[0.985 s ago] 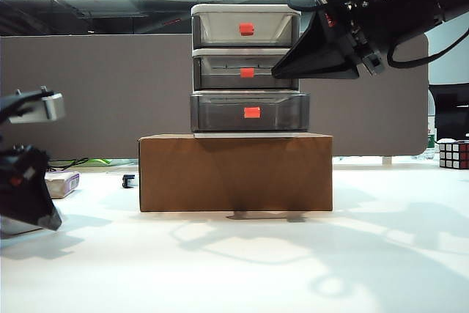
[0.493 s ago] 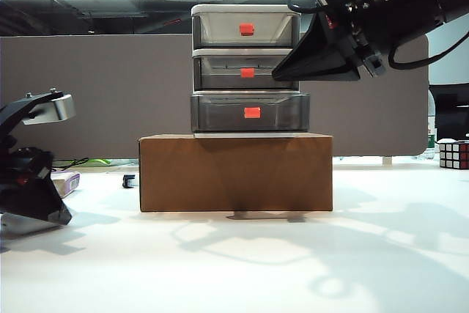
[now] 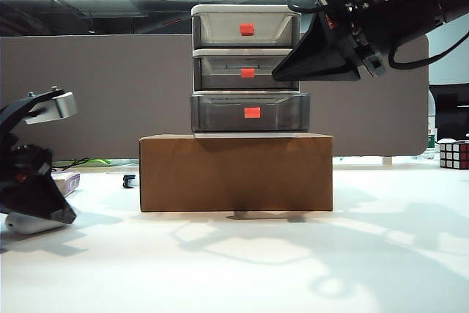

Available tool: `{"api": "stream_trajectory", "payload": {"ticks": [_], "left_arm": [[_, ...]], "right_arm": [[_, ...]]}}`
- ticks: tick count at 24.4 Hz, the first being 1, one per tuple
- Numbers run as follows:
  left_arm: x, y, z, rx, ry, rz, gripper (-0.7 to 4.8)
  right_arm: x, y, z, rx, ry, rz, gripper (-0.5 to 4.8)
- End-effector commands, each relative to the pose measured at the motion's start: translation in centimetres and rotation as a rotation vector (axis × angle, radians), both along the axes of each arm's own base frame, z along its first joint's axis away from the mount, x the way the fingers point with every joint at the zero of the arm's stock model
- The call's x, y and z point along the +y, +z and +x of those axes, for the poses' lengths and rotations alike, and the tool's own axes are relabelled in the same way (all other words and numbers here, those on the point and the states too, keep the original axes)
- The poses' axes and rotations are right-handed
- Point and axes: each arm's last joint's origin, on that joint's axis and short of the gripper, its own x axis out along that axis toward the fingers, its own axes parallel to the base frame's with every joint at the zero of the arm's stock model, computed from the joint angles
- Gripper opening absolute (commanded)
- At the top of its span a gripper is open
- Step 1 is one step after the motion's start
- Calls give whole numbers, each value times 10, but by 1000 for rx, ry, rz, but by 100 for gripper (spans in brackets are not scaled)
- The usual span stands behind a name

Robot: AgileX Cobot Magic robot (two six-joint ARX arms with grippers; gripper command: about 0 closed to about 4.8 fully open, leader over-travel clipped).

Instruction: Open the third layer of the drawer on the table, pick up the earphone case on the table and put it in, and finally close the drawer.

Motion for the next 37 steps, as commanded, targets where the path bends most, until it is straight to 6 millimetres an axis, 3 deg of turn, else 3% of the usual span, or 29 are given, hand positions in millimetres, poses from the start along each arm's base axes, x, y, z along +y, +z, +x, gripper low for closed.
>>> {"api": "stream_trajectory", "payload": {"ticks": [1, 6, 14, 17, 18, 23, 28, 37], "left_arm": [[-1, 0, -3, 58, -25, -29, 48], [-1, 17, -3, 2, -18, -58, 48], [-6, 66, -12, -217, -77, -115, 48], [-22, 94, -12, -317, -153, -147, 47], [-33, 107, -11, -347, -196, -167, 21], [-61, 133, -9, -432, -258, -171, 16], [-82, 140, -1, -452, -315, -191, 17], [-125, 126, 12, -426, -392, -190, 17]], "right_arm": [[0, 3, -1, -8, 8, 3, -5], [0, 2, -1, -2, 8, 0, -6], [0, 3, -1, -3, 7, 1, -5], [0, 3, -1, -8, 8, 3, -6], [0, 3, -1, -10, 8, 4, -6], [0, 4, -1, -12, 8, 5, -5], [0, 4, -1, -12, 8, 5, -5], [-1, 7, -2, -21, 8, 9, -5]]}}
